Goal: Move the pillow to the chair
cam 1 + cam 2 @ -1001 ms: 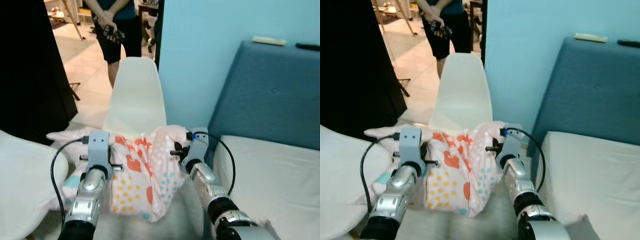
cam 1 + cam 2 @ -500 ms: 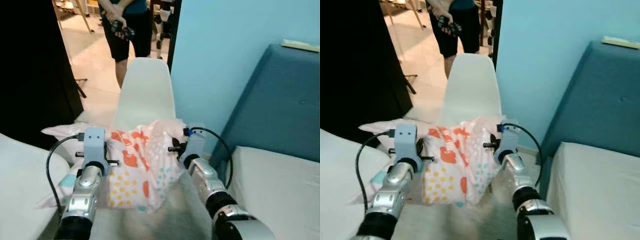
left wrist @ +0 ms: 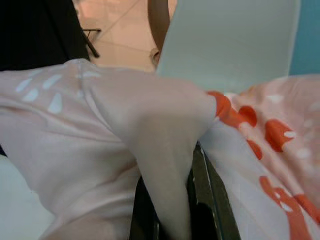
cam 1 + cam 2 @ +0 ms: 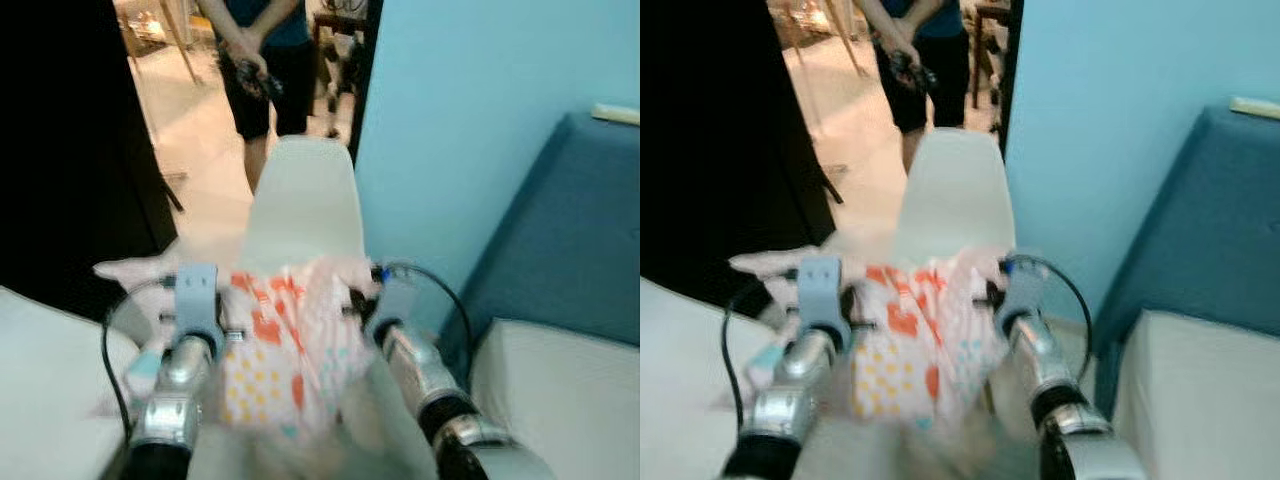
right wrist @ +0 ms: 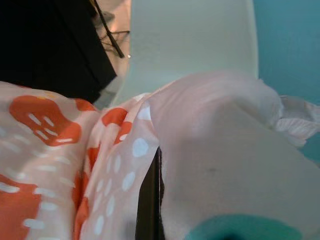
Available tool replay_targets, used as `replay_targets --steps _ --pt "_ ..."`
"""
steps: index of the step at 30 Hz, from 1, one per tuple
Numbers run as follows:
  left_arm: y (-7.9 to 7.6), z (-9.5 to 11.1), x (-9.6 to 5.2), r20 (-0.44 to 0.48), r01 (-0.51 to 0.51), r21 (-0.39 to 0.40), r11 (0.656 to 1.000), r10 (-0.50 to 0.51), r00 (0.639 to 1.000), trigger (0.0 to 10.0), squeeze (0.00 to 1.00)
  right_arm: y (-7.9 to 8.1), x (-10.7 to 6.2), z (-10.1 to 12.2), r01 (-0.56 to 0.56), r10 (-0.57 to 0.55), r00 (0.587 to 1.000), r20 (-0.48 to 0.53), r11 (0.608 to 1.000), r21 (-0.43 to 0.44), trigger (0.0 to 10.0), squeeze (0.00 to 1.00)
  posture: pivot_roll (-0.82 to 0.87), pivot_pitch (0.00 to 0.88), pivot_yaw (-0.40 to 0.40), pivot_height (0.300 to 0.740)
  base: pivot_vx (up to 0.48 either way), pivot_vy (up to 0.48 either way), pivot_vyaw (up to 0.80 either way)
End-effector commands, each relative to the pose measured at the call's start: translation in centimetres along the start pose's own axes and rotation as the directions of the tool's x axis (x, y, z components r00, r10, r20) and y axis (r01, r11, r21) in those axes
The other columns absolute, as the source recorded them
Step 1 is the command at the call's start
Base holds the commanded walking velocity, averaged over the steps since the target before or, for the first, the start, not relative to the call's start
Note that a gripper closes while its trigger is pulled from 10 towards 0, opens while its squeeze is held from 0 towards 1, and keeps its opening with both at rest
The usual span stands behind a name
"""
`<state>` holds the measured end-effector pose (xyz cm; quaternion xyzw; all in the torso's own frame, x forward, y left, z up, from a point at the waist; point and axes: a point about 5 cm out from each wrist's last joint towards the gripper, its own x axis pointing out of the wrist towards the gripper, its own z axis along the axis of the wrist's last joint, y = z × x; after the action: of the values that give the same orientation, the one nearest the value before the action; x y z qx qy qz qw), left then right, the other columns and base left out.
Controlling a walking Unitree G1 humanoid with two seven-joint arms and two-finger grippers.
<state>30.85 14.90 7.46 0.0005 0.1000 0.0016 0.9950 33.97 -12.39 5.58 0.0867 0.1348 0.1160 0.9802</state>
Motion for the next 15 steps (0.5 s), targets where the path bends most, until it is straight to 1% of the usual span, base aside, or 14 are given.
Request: replay_targets --steps 1,15 --pt "-0.29 0.99 0.20 0.051 0.021 0.004 1.000 -0.022 0.998 10.0 0.00 1.36 0.54 0.85 -0.047 0.047 0.998 0.033 0.999 0.009 10.0 0.00 0.06 0.000 -0.056 0.737 0.364 0.000 0.00" --pt "-0.24 0.96 0.22 0.052 0.025 0.003 1.000 -0.025 0.998 10.0 0.00 1.32 0.58 0.83 -0.042 0.042 0.999 0.031 0.999 0.009 10.0 0.00 0.05 0.000 -0.056 0.737 0.365 0.000 0.00"
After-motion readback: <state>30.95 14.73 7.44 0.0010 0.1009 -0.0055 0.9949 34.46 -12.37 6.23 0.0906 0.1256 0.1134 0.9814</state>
